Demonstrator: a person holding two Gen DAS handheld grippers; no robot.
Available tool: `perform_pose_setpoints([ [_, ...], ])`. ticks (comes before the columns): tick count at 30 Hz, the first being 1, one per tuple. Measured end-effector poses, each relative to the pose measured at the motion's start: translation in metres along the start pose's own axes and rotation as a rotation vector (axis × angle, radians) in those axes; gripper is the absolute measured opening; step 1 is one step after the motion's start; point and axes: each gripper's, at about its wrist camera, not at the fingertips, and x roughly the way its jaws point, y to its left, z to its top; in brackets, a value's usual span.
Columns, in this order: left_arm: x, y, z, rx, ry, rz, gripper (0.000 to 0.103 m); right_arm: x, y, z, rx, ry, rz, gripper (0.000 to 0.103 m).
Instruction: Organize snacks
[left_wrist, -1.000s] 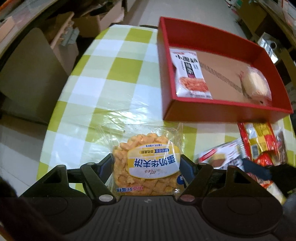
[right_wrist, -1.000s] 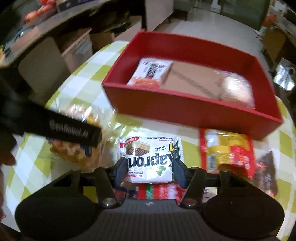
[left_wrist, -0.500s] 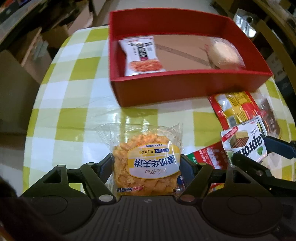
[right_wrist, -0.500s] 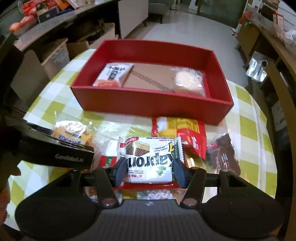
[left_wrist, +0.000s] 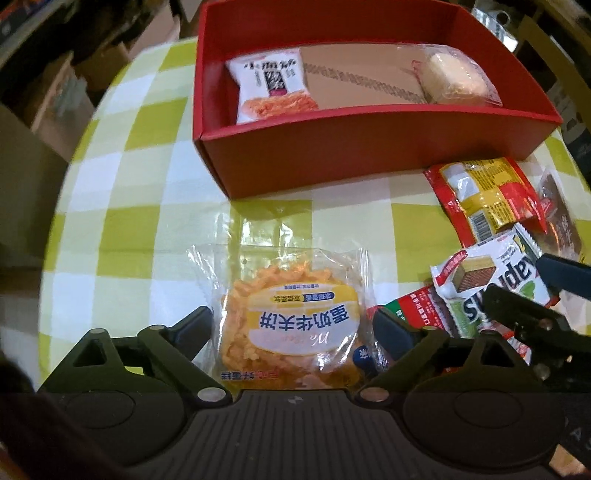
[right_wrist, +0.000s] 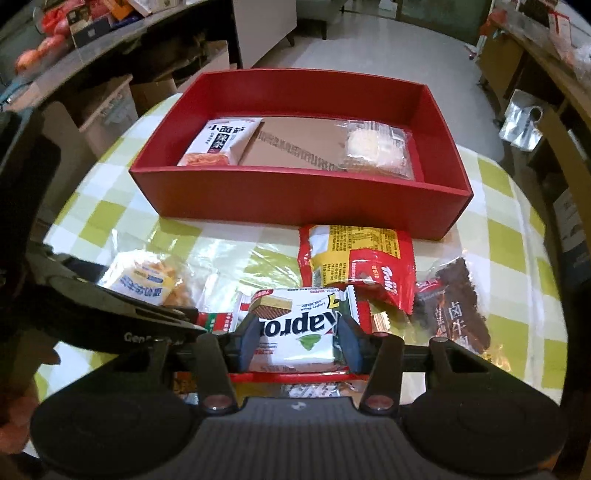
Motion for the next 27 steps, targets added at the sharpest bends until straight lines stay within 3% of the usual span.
perform_pose_setpoints([
  [3,0.002,0.003,0.001,-0.019,0.013,-0.014,0.099,0.001,0.005,0.002,-0.014,0.003,-0.011,0.059],
  [10,0.011,0.002,-0.002,-0.025,0.041,0.032,0.101,0.01,0.013,0.005,-0.069,0.035,-0.063,0.065],
  [16,0.005,-0.005,-0.004,0.021,0.022,0.055,0.09,0.01,0.01,0.003,-0.067,0.036,-0.033,0.062],
  [18,0.002,-0.007,-0.005,0.027,0.016,0.054,0.087,0.004,0.011,0.003,-0.081,0.019,-0.053,0.048],
  [20,-0.002,-0.009,-0.004,0.035,0.006,0.055,0.084,-0.001,0.008,0.004,-0.073,0.011,-0.052,0.017],
  [22,-0.007,-0.008,-0.004,0.037,-0.01,0.061,0.083,-0.001,0.006,0.004,-0.064,0.02,-0.036,0.015],
  [24,-0.009,-0.008,-0.003,0.04,-0.015,0.062,0.083,-0.001,0.001,0.004,-0.035,0.013,-0.015,0.019],
  [25,-0.009,-0.007,-0.003,0.032,-0.012,0.057,0.083,-0.003,0.0,0.004,-0.025,0.006,0.002,0.033],
  [26,-0.009,-0.006,-0.002,0.025,-0.009,0.051,0.083,-0.005,0.0,0.005,-0.027,0.002,0.012,0.058],
  [27,-0.01,-0.005,-0.003,0.02,-0.008,0.047,0.083,-0.006,0.002,0.006,-0.037,-0.001,0.011,0.071],
])
